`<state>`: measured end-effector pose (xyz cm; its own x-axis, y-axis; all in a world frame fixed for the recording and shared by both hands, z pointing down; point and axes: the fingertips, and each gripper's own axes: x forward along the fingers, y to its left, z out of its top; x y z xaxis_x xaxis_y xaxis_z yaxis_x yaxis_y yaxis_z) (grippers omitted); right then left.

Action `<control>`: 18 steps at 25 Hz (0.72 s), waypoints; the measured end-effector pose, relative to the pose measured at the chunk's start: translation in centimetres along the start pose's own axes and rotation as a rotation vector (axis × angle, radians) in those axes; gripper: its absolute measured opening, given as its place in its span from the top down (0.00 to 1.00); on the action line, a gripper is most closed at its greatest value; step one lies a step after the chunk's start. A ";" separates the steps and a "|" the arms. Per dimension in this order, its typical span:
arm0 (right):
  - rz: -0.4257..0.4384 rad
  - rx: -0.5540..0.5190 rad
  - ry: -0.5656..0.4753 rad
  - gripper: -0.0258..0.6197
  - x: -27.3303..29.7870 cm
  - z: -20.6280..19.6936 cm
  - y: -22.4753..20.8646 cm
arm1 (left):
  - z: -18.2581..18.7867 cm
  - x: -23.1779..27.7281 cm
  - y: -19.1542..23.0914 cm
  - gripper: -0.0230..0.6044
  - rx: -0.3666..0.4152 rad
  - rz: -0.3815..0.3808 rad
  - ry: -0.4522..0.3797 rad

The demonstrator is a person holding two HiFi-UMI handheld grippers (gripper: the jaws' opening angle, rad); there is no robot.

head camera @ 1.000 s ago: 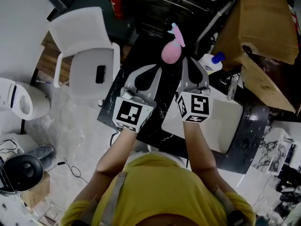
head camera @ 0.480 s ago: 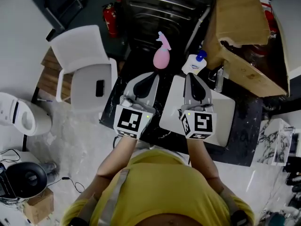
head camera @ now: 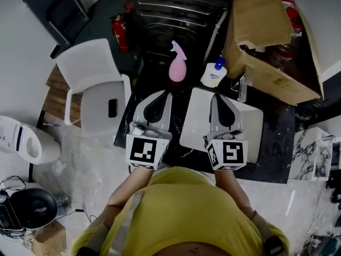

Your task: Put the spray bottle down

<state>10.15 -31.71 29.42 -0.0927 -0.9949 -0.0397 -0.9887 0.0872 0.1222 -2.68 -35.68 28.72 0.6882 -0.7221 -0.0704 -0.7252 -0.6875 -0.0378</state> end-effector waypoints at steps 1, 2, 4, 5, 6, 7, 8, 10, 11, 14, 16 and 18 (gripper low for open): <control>0.001 0.004 -0.004 0.96 0.0 0.0 0.0 | 0.0 0.0 0.0 0.96 0.002 -0.002 0.001; 0.000 0.007 -0.005 0.96 0.0 0.0 0.0 | 0.0 0.0 0.0 0.96 0.002 -0.003 0.001; -0.003 0.013 -0.003 0.96 0.1 0.0 -0.1 | 0.1 0.0 0.0 0.96 0.002 -0.006 0.003; -0.003 0.013 -0.003 0.96 0.1 0.0 -0.1 | 0.2 0.0 0.0 0.96 0.000 -0.008 0.004; -0.003 0.012 -0.003 0.96 0.1 0.0 -0.1 | 0.2 0.0 -0.1 0.96 -0.002 -0.010 0.006; -0.003 0.013 -0.001 0.96 0.1 0.0 -0.2 | 0.2 0.0 -0.1 0.96 -0.004 -0.011 0.007; -0.003 0.013 0.000 0.96 0.2 0.0 -0.2 | 0.2 0.1 0.0 0.96 -0.003 -0.011 0.006; -0.003 0.009 0.001 0.96 0.2 -0.1 -0.4 | 0.0 0.2 0.0 0.96 0.000 -0.009 0.003; -0.003 0.008 0.003 0.96 0.2 -0.2 -0.4 | -0.1 0.2 0.0 0.96 0.001 -0.008 0.001; -0.006 0.022 0.011 0.96 0.1 -0.7 -0.6 | -0.4 0.2 -0.2 0.96 -0.001 -0.009 0.001; -0.008 0.026 0.015 0.96 0.0 -0.9 -0.7 | -0.5 0.4 -0.4 0.96 -0.005 -0.015 0.005; -0.004 0.023 0.017 0.96 0.1 -0.9 -0.8 | -0.5 0.5 -0.6 0.96 -0.006 -0.020 0.006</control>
<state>11.03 -31.93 30.25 -0.0866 -0.9960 -0.0230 -0.9915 0.0839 0.0994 -1.89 -35.70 29.20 0.7030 -0.7083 -0.0641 -0.7109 -0.7025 -0.0334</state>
